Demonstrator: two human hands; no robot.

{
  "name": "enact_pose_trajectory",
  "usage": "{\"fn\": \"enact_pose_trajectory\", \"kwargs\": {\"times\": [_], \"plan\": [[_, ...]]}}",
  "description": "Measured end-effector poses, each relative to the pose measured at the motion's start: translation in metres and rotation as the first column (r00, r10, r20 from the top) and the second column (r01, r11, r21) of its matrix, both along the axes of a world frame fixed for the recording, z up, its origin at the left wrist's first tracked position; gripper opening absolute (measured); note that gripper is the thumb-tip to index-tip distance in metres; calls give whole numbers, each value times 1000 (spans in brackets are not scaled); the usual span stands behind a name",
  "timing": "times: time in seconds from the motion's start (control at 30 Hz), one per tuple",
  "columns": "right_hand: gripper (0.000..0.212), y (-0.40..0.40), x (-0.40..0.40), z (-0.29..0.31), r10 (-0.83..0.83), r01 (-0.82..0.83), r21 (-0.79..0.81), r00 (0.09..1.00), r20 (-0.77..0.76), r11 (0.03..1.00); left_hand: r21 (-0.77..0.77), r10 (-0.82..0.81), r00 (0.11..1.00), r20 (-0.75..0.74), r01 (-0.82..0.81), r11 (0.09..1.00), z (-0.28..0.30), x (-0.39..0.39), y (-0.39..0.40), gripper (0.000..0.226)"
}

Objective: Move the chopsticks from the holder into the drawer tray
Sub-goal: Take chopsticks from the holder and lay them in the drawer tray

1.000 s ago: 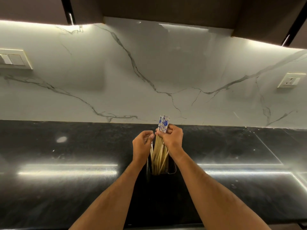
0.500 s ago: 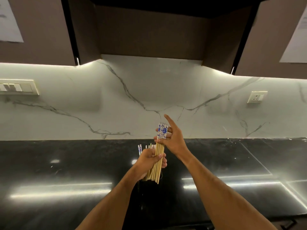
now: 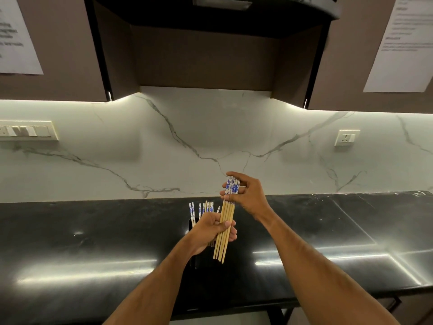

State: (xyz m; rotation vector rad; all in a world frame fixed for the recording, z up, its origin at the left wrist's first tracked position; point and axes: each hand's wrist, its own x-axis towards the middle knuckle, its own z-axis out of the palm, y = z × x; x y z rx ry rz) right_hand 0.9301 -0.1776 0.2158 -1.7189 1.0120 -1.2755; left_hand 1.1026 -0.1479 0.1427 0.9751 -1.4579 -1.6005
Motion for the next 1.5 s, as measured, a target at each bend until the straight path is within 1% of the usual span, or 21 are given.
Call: {"fn": "enact_pose_trajectory", "kwargs": {"times": [0.27,0.43,0.57,0.73,0.8,0.87,0.93,0.97,1.0,1.03,1.07,1.1,1.17,1.2,1.23,1.27,1.3,1.33,1.4,1.5], "plan": [[63,13,-6,-3,-35,35,-5,999,14,999,-29,32,999,-28,-33,999,7,-11,13,23],[62,21,-10,-9,-32,32,11,999,33,999,5,1,1000,-16,-1,1000,7,-10,21,22],[63,24,-15,-15,-24,23,22,999,47,999,38,-38,999,23,37,999,10,-12,26,22],[62,26,-24,-20,-19,17,25,996,91,1000,20,-5,997,83,3,1000,15,-18,32,20],[62,28,-28,-20,-3,0,27,995,95,1000,0,7,992,123,-7,1000,17,-20,34,19],[64,31,-32,-20,-18,17,23,999,48,1000,-38,30,980,194,-23,999,17,-21,36,18],[72,33,-35,-18,-109,107,-37,991,-75,994,-98,67,944,323,-36,994,17,-21,38,14],[75,34,-38,-18,-168,154,-96,974,-152,983,-137,90,906,414,-36,990,16,-21,39,11],[75,37,-40,-18,-217,180,-167,946,-242,969,-176,113,852,511,-24,984,15,-21,40,6],[73,40,-43,-18,-243,167,-235,906,-346,957,-211,133,783,608,-2,978,14,-21,41,5],[69,44,-46,-19,-240,114,-282,852,-465,953,-242,154,701,696,28,970,13,-22,42,5],[66,49,-47,-21,-214,37,-297,778,-591,954,-273,179,607,774,65,960,13,-23,43,5],[54,60,-43,-30,-159,-112,-267,568,-808,957,-333,245,414,876,153,930,11,-28,46,8],[42,66,-38,-36,-146,-162,-244,459,-876,956,-353,275,342,899,194,915,9,-31,50,9],[27,74,-32,-43,-140,-189,-223,372,-918,956,-366,295,294,909,225,903,7,-34,54,10],[13,81,-26,-50,-136,-193,-201,305,-943,960,-374,308,266,913,249,894,4,-37,59,11],[6,88,-22,-57,-135,-184,-186,259,-956,965,-383,321,249,914,267,884,1,-38,63,12],[5,95,-18,-63,-141,-176,-183,227,-964,967,-392,332,236,913,284,875,-2,-39,67,13],[6,104,-14,-69,-153,-163,-185,190,-970,969,-395,341,212,916,317,862,-8,-39,75,17],[7,114,-10,-71,-162,-132,-187,177,-971,974,-386,338,192,921,347,855,-13,-37,85,21]]}}
